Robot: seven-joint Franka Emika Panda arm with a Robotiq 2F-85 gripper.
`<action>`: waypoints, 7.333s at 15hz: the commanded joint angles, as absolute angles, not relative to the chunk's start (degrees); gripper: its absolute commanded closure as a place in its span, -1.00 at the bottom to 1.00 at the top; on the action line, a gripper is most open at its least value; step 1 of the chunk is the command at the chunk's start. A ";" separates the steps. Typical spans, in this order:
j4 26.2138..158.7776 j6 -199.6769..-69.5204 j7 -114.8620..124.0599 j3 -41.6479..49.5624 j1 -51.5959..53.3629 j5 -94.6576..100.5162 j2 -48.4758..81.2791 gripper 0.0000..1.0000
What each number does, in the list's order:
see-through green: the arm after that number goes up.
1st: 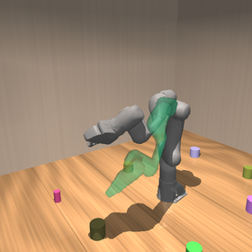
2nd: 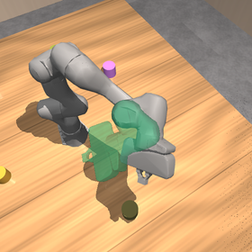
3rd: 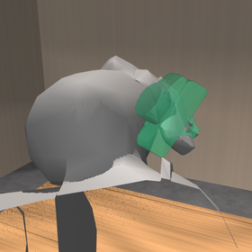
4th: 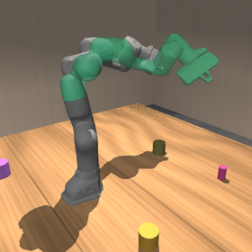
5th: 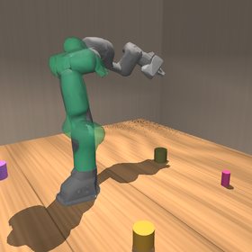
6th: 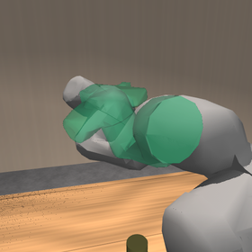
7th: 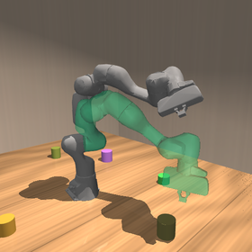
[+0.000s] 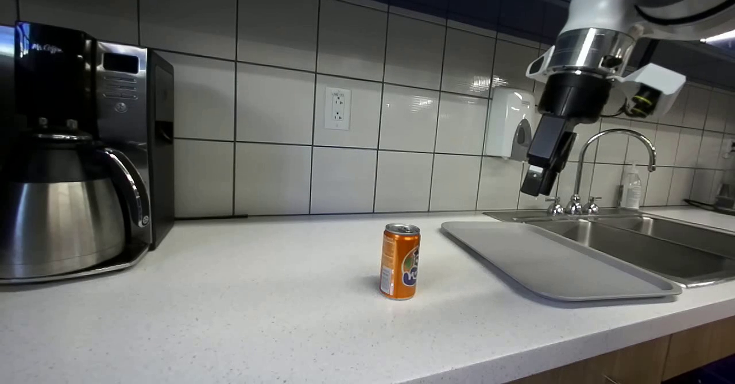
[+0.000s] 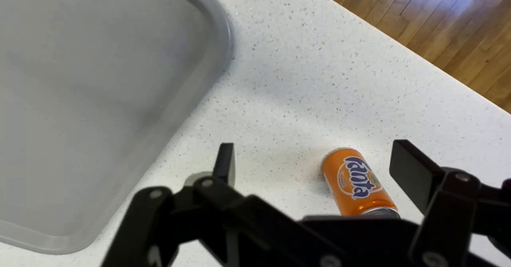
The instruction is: Place the soda can on the tray
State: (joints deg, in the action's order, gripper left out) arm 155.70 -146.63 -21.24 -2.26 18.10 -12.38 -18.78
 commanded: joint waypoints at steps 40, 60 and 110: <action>121.63 -142.52 16.65 -11.20 23.46 19.74 20.19 -1.00; 122.71 -142.54 14.08 -12.07 22.76 17.01 19.33 0.22; 145.29 -146.27 -13.01 6.29 -3.45 6.41 -0.91 0.22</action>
